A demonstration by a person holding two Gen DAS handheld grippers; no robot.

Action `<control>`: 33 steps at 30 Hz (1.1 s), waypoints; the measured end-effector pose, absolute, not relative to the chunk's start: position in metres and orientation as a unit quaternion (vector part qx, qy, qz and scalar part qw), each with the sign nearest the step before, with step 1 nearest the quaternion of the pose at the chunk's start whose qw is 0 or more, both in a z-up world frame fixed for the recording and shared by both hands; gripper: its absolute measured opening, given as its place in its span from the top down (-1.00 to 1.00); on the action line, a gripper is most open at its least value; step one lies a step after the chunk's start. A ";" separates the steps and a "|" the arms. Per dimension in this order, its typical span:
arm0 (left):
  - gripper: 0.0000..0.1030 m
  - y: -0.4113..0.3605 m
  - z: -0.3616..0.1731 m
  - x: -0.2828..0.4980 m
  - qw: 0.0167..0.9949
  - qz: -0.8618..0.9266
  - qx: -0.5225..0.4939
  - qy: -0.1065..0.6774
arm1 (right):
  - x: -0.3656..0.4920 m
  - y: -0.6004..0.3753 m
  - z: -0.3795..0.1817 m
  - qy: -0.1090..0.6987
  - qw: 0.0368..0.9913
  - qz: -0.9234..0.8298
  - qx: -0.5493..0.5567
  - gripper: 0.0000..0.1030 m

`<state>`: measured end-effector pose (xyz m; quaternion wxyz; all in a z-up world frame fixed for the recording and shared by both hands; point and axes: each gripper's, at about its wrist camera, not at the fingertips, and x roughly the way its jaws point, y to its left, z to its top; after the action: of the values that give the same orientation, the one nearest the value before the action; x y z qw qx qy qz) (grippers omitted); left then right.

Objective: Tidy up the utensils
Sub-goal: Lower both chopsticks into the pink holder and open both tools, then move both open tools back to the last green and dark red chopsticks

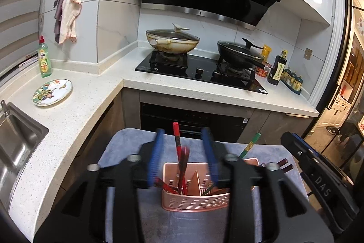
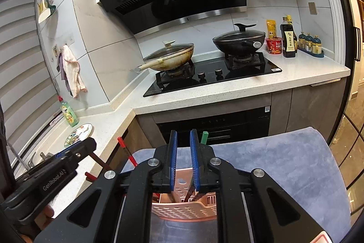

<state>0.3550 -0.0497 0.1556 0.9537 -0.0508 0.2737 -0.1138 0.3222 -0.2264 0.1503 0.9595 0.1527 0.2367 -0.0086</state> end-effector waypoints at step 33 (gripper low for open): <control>-0.31 -0.043 0.130 0.209 0.944 -0.081 0.017 0.318 | 0.123 -0.194 0.122 0.267 0.961 0.022 0.065 0.43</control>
<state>0.2088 -0.0427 0.1299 0.9444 0.0170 0.3181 -0.0811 0.1235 -0.1943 0.1218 0.9611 0.0651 0.2674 0.0216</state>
